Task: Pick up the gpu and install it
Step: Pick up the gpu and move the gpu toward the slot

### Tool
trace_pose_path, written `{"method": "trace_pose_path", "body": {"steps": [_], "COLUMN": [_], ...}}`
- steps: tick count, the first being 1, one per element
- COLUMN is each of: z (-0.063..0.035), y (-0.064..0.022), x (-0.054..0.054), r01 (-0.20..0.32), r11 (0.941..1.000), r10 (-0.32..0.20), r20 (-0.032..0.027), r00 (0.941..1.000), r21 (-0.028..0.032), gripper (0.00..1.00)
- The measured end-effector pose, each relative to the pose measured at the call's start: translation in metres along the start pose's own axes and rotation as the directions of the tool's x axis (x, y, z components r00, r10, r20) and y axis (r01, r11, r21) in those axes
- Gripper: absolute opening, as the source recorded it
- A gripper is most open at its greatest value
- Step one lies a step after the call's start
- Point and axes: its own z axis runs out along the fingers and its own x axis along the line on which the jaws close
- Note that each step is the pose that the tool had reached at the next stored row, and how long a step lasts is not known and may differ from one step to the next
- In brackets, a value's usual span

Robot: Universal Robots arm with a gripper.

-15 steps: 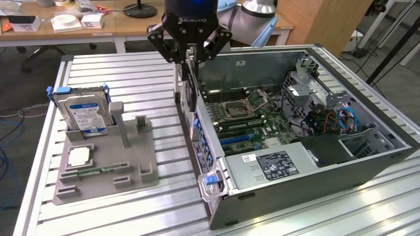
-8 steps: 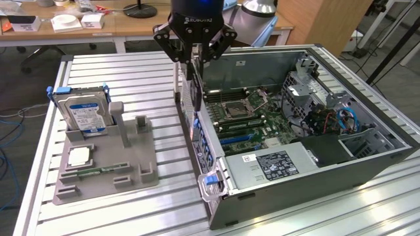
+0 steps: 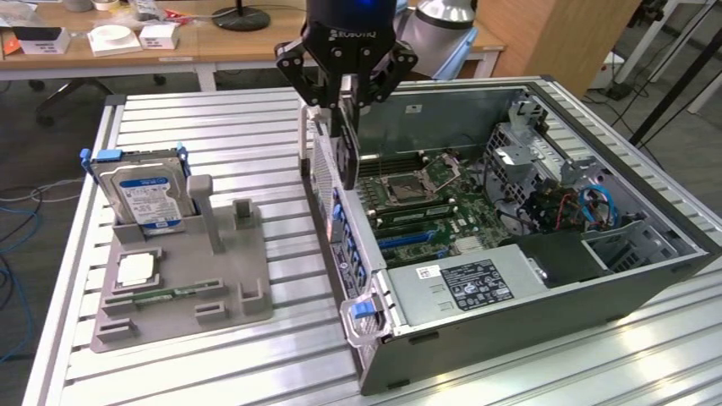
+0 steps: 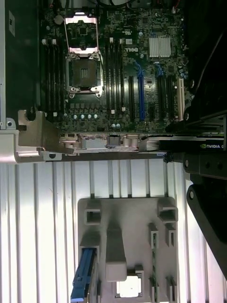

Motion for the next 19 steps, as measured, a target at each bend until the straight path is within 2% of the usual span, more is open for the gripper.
{"method": "trace_pose_path", "body": {"steps": [19], "z": [0.0006], "y": [0.0014], "x": [-0.025], "r01": [0.002], "r11": [1.0000], "r10": [-0.002], "r20": [-0.0001], "r00": [1.0000], "r21": [0.0000], "gripper": [0.26]}}
